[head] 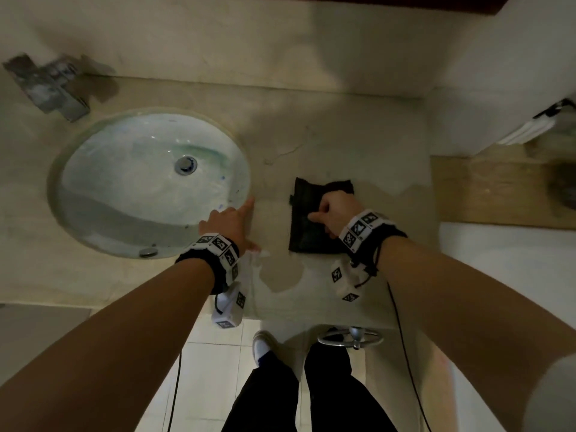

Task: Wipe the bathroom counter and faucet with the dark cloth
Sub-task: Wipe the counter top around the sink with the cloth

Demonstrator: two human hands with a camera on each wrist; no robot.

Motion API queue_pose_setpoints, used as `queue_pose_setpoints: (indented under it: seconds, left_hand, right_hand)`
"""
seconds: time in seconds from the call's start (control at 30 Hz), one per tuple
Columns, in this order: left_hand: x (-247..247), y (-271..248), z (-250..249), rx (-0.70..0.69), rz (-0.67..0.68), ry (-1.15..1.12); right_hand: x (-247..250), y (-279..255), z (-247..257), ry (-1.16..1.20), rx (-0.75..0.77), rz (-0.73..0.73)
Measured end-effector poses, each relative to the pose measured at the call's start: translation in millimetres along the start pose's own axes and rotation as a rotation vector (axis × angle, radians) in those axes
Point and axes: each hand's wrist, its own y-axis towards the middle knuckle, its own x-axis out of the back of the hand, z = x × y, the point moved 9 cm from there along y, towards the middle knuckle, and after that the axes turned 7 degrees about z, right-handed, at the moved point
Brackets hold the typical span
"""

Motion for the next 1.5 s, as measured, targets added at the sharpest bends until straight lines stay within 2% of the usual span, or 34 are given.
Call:
queue_pose_setpoints:
  seconds: [0.23,0.37,0.53,0.8,1.07,1.3,1.4,1.5]
  left_hand:
    - [0.2,-3.4,-2.3,-0.008,0.011,-0.016]
    - [-0.5,-1.9,-3.3,-0.038,0.0,-0.025]
    - [-2.8,-0.3,-1.9,-0.077,-0.019,-0.019]
    - [-3.6,1.1,0.4,-0.072,-0.01,-0.04]
    - [-4.3,1.8,3.0,-0.032,-0.012,-0.014]
    - [-1.4,-3.7,2.6,-0.026,-0.03,-0.054]
    - [-1.9,-7.0,5.3,0.014,-0.031,-0.053]
    - [-3.7,-12.5,14.7,0.067,-0.039,-0.074]
  right_hand:
    - [-6.5,-54.9,-59.8,-0.057,-0.084,0.06]
    - [-14.4,-65.2,-66.8,-0.171,-0.059,0.073]
    - [-18.9,-50.4,-42.2,-0.205,-0.009,0.087]
    - [-37.5,8.4,45.8,-0.138,0.068,0.082]
    - [-9.5,69.9,108.7,-0.048,0.109,-0.011]
    - [-9.3,65.3,106.1,-0.098,0.14,-0.028]
    - [-19.4,40.4,82.3,-0.221,0.104,0.014]
    - [-35.4,8.8,53.9,-0.29,0.111,0.118]
